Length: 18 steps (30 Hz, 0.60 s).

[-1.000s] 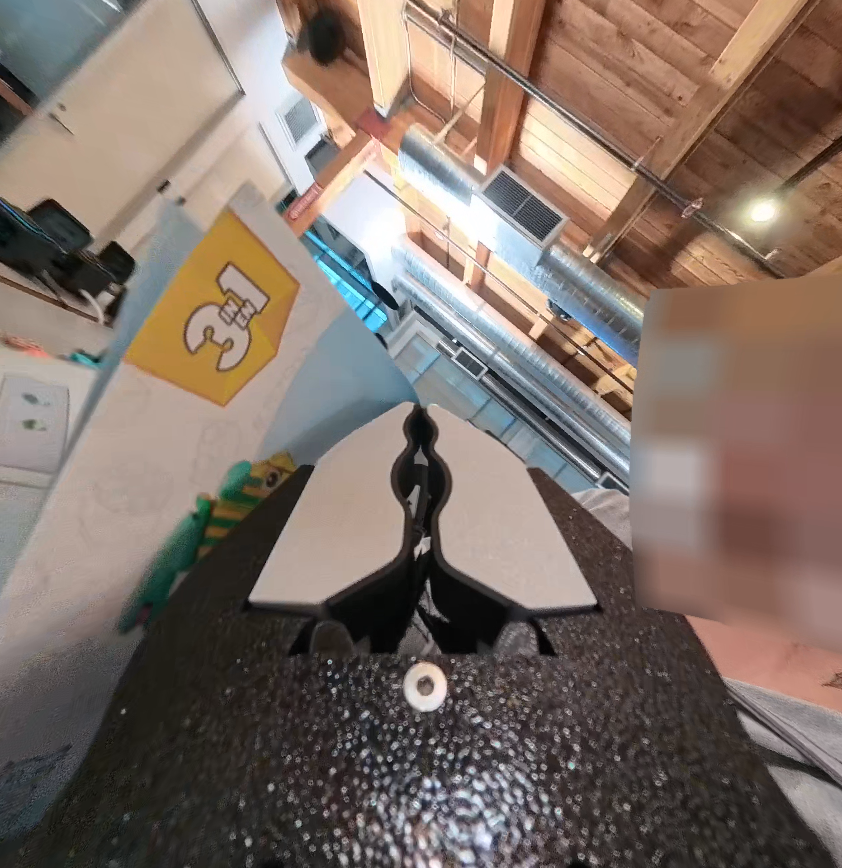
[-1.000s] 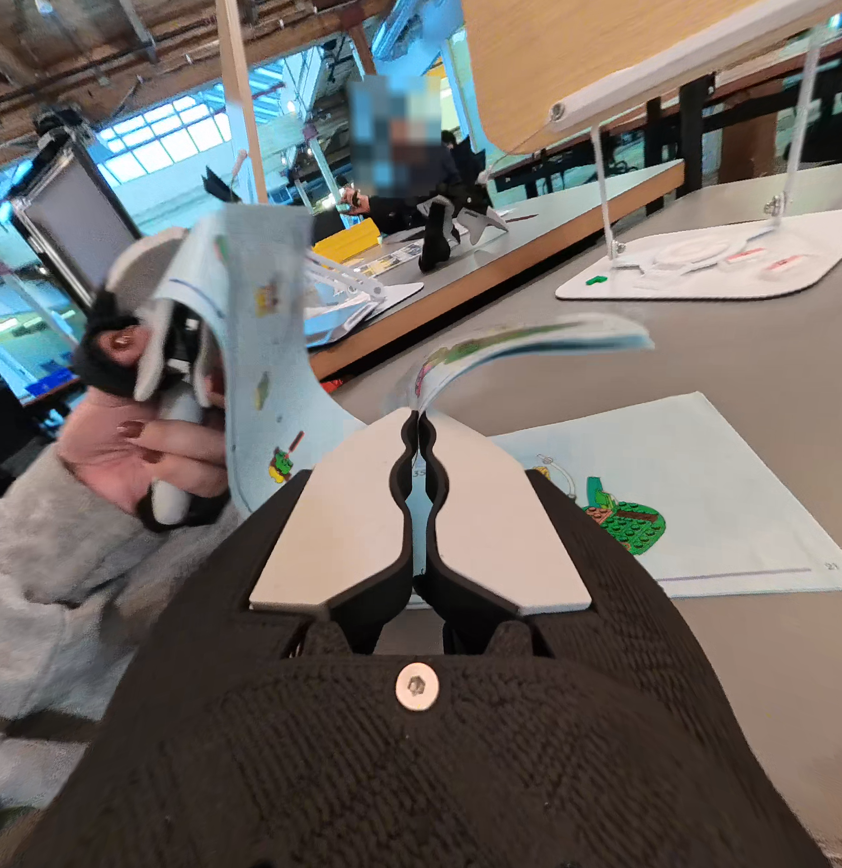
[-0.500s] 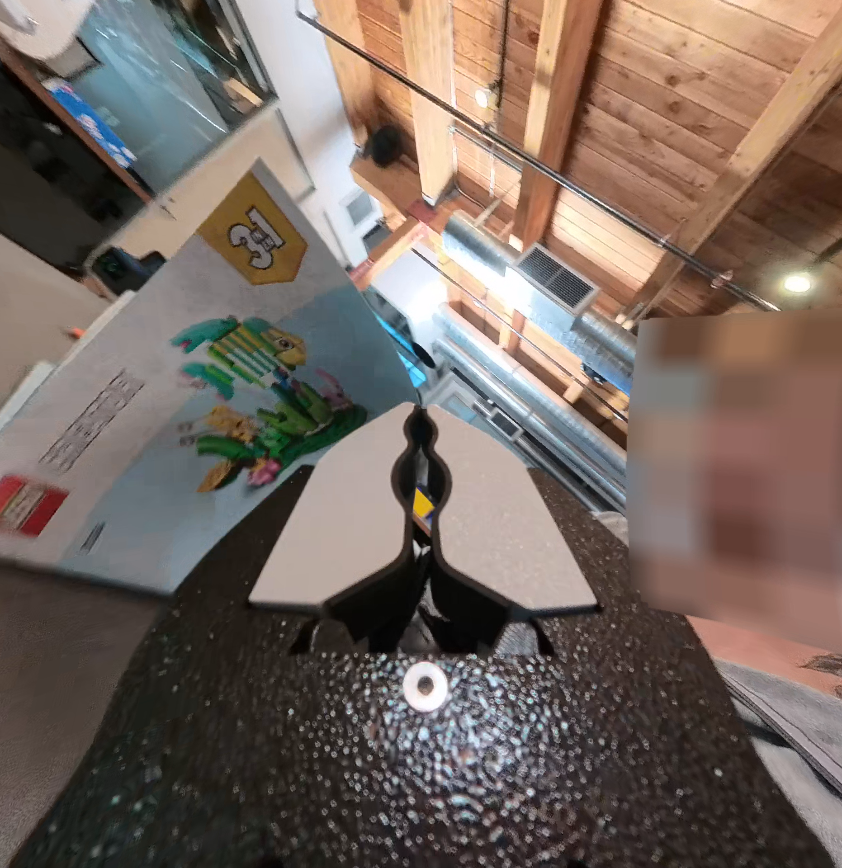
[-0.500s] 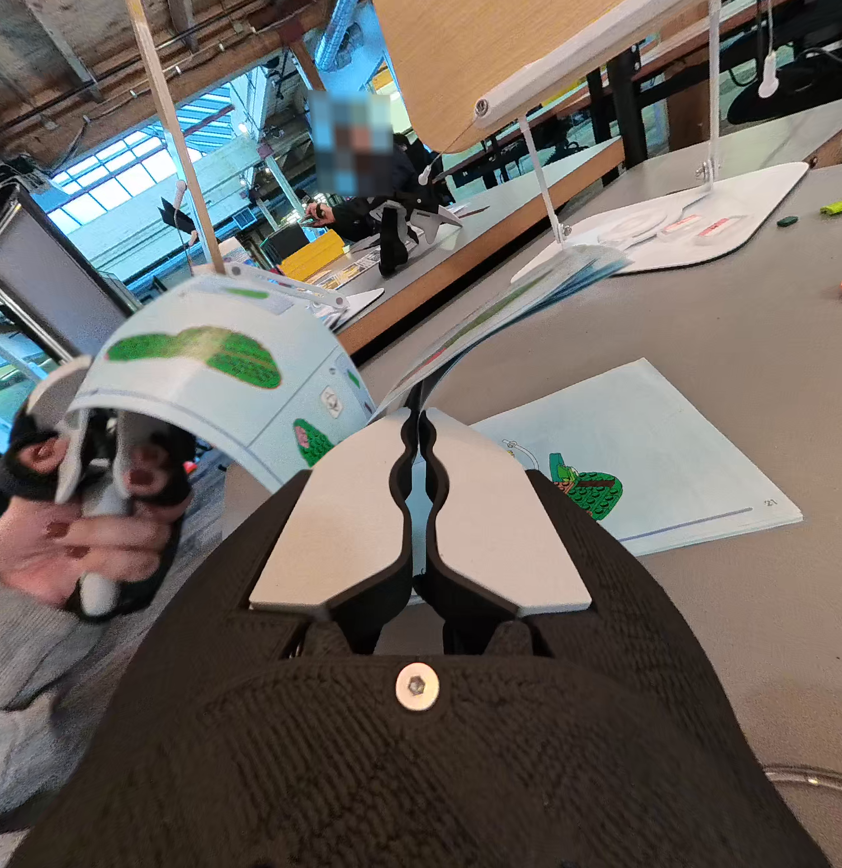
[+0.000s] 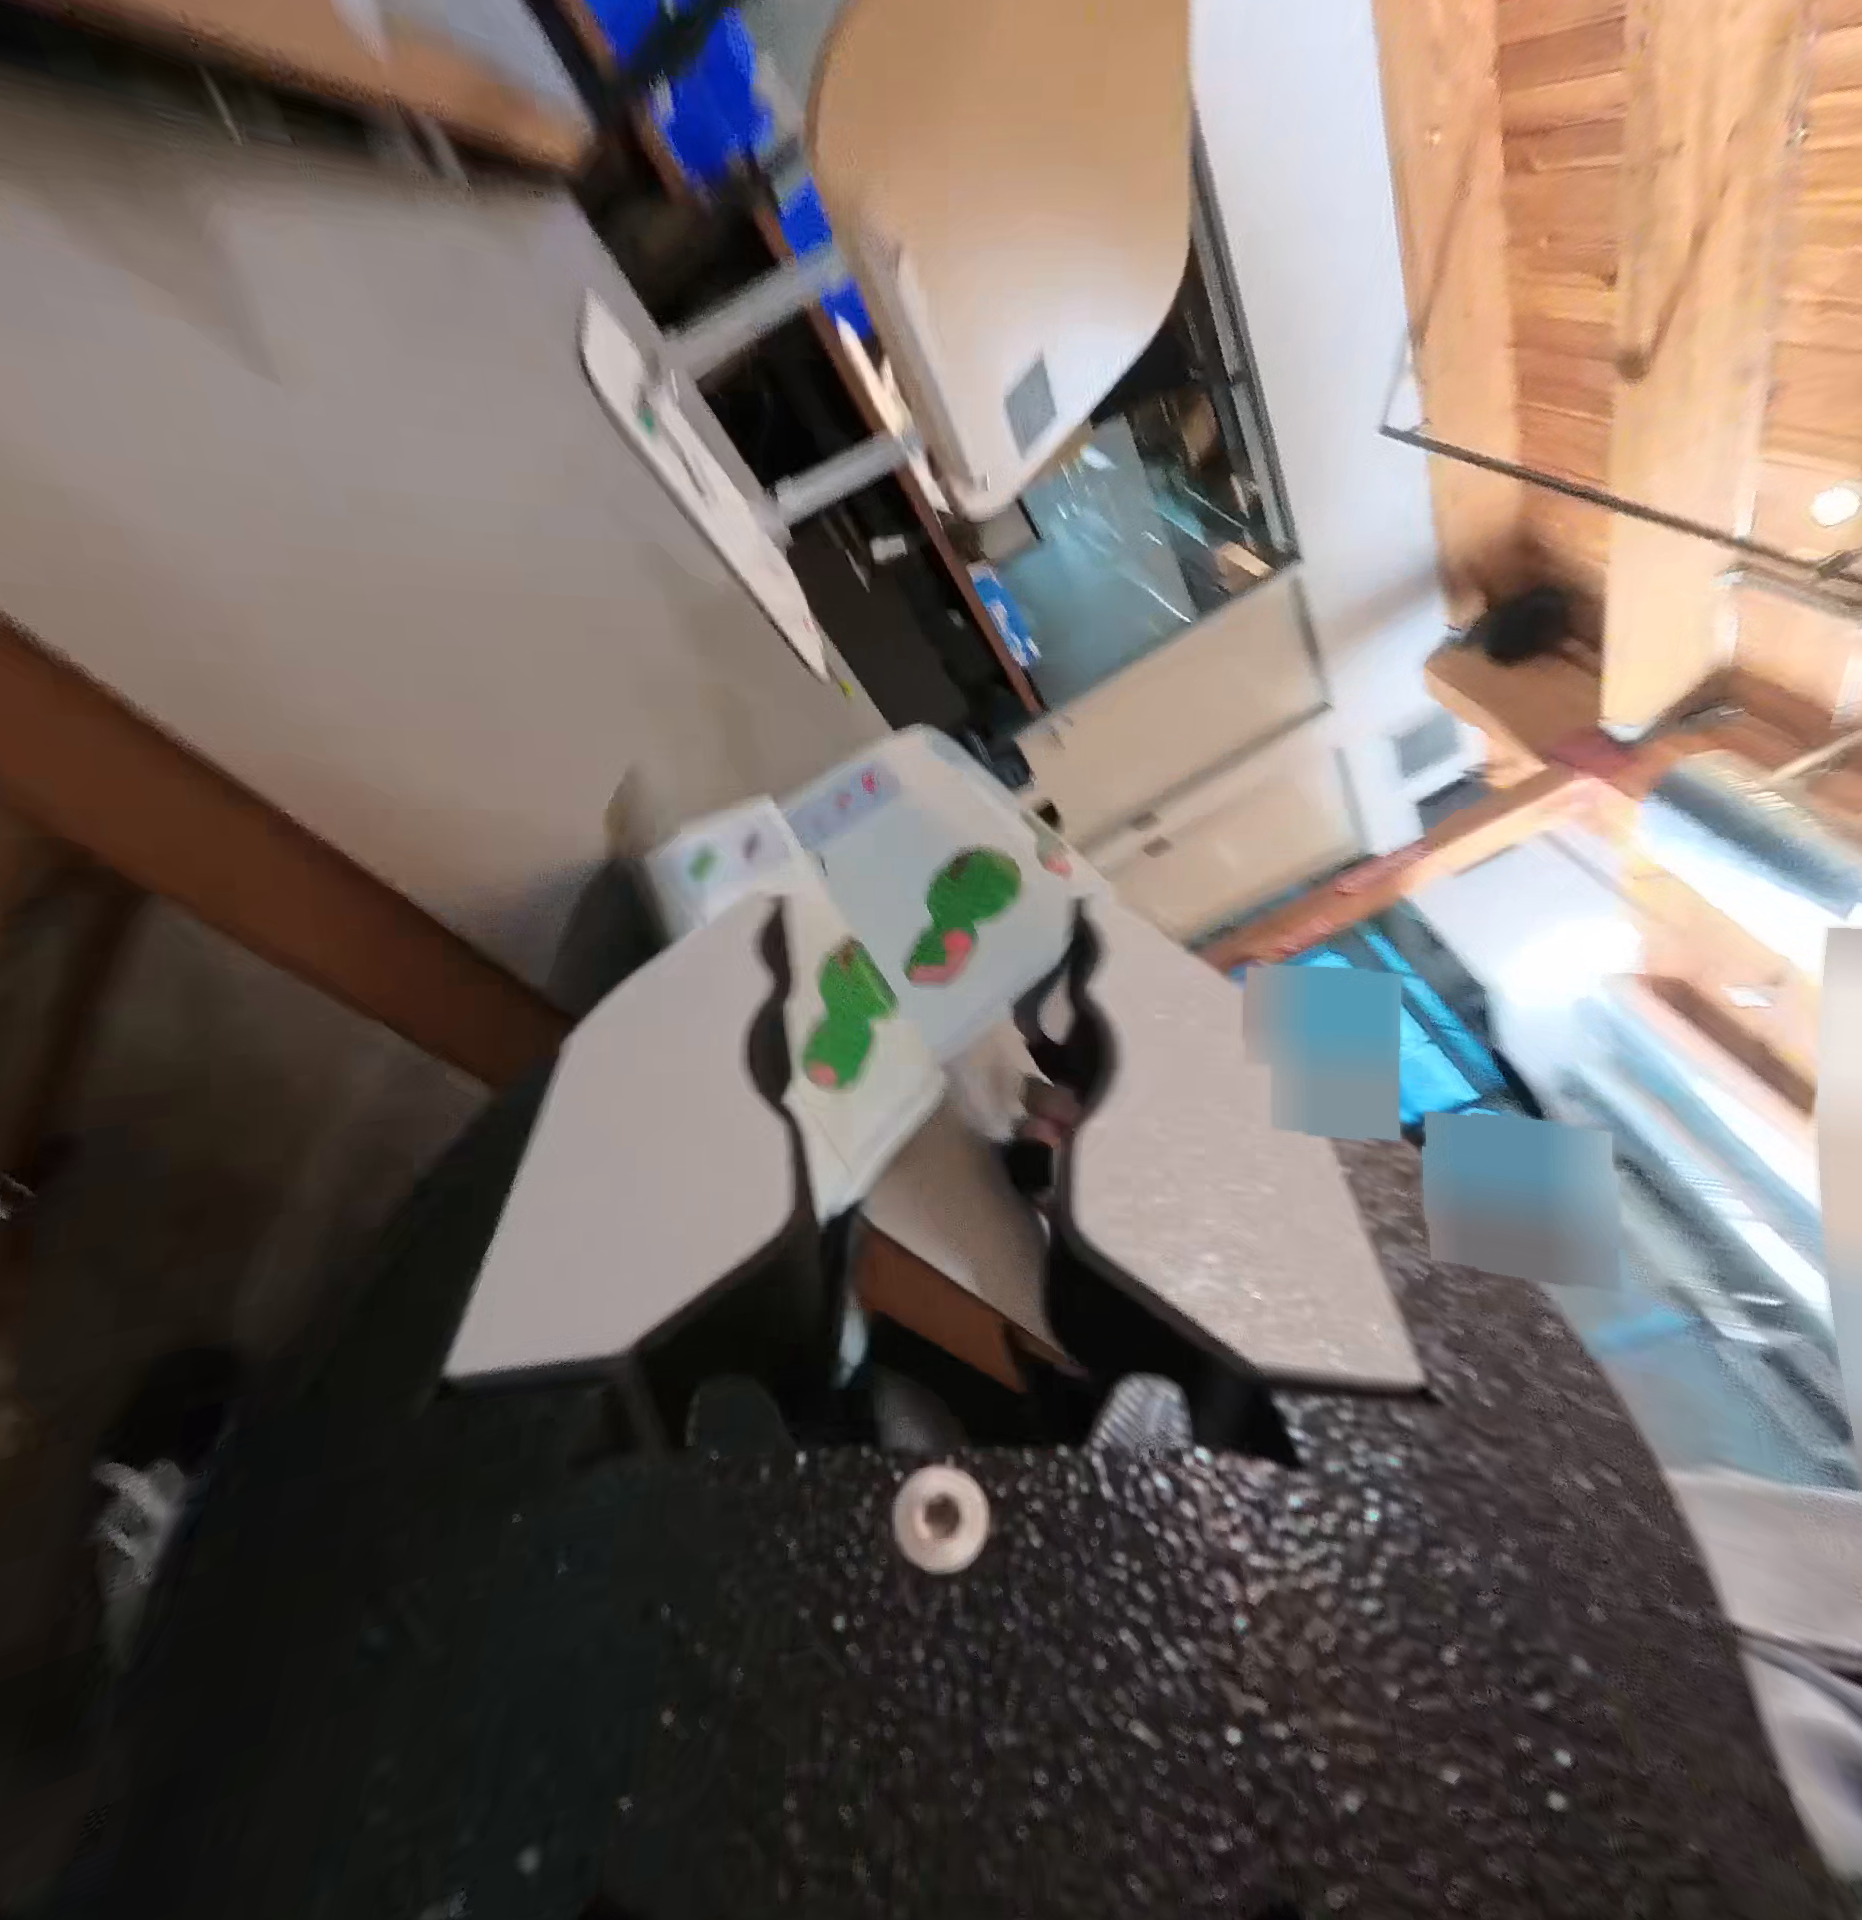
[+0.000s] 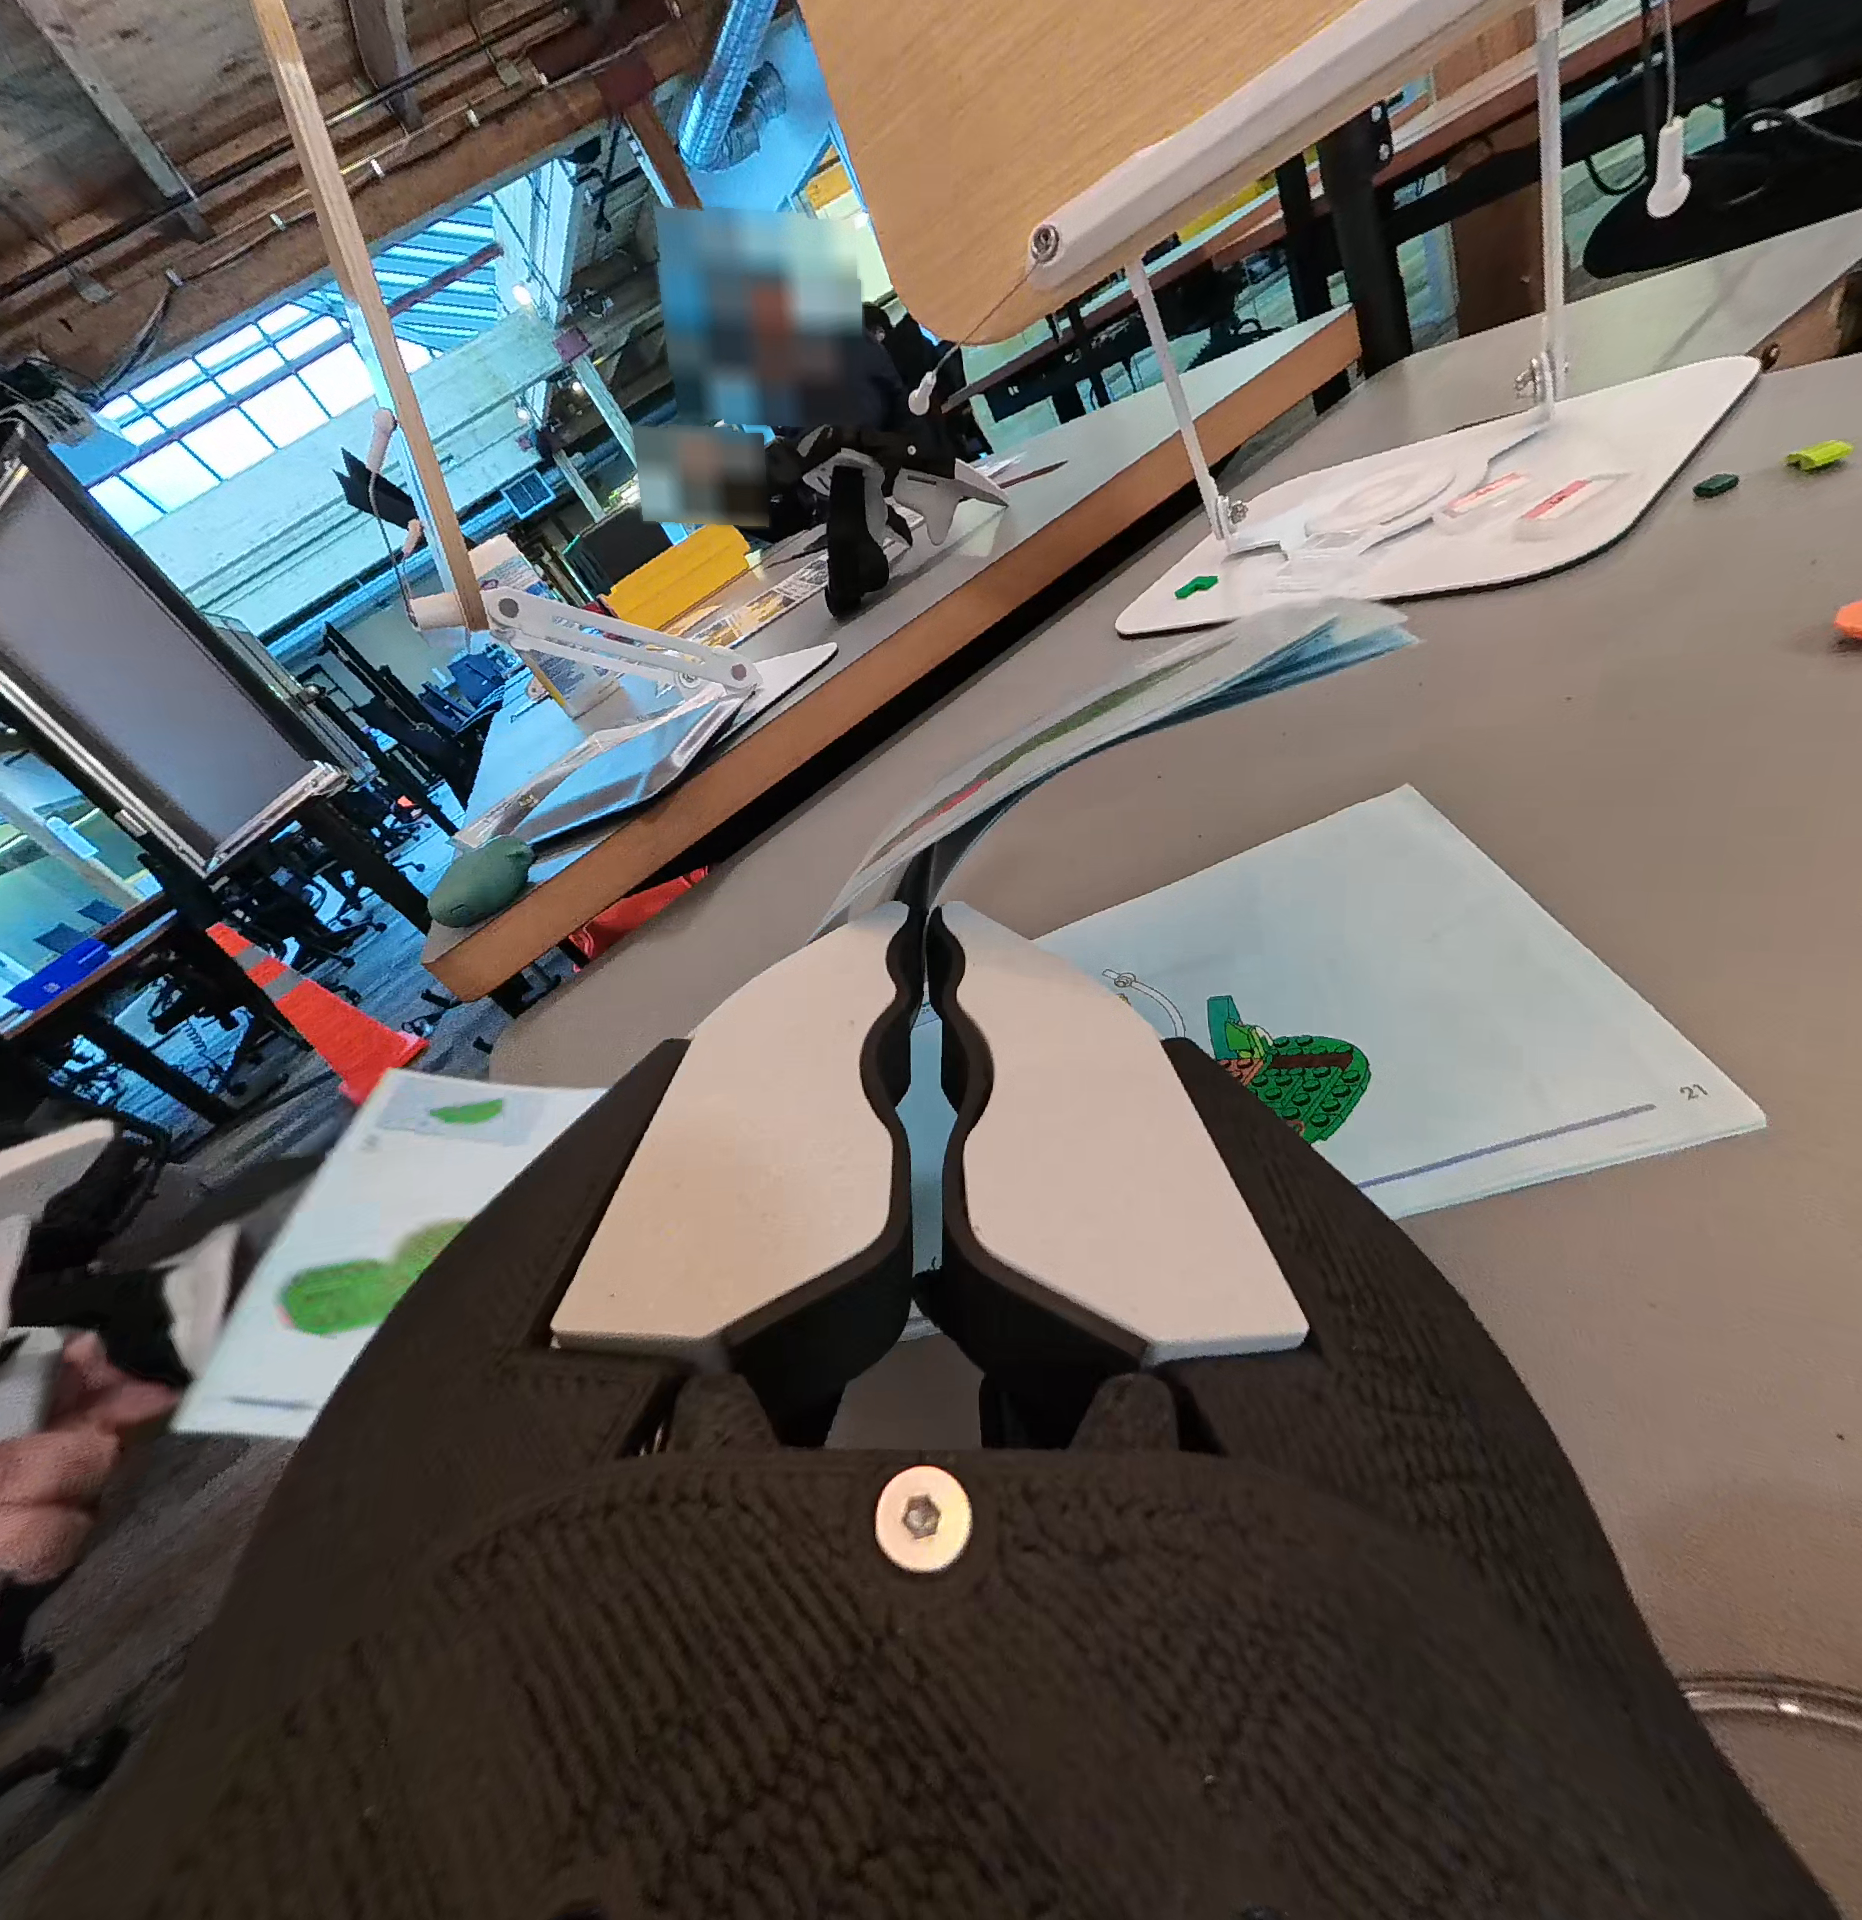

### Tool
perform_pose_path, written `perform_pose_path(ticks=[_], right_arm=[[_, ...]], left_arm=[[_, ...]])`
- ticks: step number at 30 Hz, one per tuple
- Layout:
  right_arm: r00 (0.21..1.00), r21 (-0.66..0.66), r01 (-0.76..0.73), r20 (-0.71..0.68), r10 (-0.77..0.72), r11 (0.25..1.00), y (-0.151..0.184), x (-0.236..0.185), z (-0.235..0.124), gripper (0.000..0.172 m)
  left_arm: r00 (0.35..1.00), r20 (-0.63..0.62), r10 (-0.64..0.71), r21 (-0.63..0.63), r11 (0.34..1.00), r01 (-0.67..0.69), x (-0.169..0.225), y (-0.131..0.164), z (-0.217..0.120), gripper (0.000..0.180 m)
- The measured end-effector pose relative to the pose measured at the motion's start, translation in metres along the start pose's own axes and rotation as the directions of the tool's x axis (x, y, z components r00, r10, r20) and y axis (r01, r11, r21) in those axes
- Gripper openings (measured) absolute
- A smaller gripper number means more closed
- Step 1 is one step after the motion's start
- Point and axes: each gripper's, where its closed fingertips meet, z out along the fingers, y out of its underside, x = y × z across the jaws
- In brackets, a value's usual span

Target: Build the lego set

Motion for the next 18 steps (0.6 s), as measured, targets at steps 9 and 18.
perform_pose_path(ticks=[9, 18], right_arm=[[1.000, 0.001, -0.003, 0.005, 0.003, 1.000, 0.000, -0.001, 0.000, 0.000], [1.000, 0.001, -0.006, 0.009, 0.006, 1.000, 0.000, -0.001, 0.000, 0.000]], left_arm=[[0.858, 0.009, 0.514, -0.288, 0.823, -0.490, 0.028, 0.065, 0.082, 0.037], [0.644, -0.047, 0.764, -0.587, 0.500, -0.636, 0.019, 0.139, 0.157, 0.058]])
